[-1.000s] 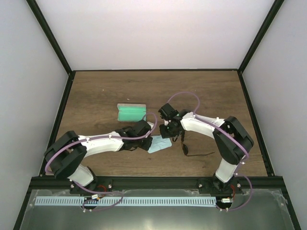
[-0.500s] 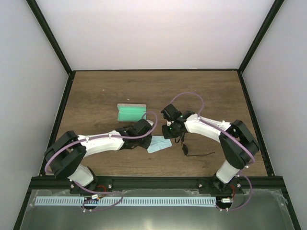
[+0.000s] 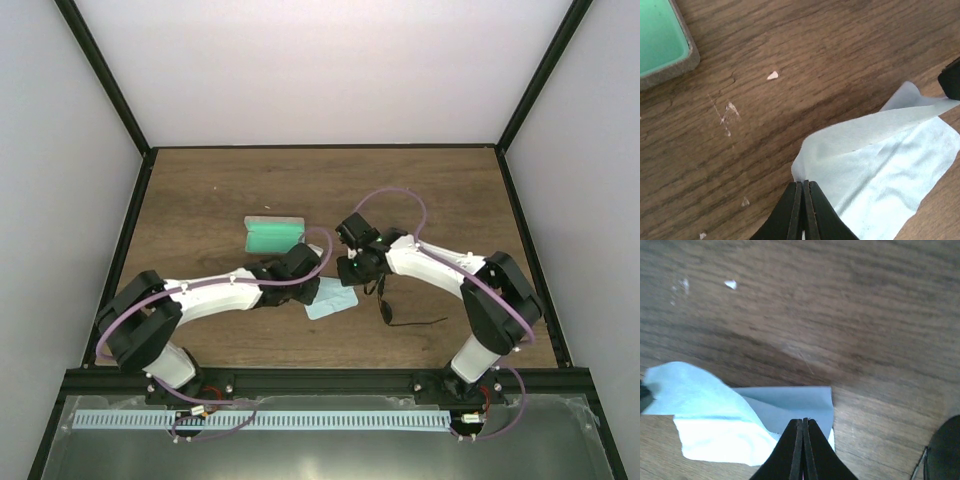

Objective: Organize the sunglasses
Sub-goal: Fold the glasses cleaning cloth at the center of the board.

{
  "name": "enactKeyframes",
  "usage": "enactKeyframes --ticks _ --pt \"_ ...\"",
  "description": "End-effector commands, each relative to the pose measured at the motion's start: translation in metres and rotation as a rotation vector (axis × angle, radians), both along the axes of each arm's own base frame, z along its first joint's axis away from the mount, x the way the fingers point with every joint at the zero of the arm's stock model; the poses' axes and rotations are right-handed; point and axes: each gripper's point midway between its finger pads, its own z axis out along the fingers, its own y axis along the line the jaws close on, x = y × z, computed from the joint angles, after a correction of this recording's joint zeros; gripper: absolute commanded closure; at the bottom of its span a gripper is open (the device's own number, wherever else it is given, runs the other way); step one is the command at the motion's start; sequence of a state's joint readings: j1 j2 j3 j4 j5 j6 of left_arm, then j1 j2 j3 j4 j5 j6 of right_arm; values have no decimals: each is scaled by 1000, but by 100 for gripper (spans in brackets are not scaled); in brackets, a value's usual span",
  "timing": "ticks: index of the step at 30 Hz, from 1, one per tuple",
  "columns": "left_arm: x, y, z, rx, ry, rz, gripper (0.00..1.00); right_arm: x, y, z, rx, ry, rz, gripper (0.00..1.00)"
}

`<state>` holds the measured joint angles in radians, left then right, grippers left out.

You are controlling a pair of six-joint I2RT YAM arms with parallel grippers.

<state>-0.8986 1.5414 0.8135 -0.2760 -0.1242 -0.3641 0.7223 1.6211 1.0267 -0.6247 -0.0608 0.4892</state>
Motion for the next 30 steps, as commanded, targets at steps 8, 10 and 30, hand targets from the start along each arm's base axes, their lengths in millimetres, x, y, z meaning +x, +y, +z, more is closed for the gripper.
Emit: enactKeyframes --ticks 8,10,30 --pt "20 0 5 66 -56 51 96 41 25 22 21 -71 33 99" --pt "21 -1 4 71 -57 50 96 45 25 22 15 -73 34 99" --pt "23 9 -5 110 -41 119 96 45 20 18 17 -78 36 99"
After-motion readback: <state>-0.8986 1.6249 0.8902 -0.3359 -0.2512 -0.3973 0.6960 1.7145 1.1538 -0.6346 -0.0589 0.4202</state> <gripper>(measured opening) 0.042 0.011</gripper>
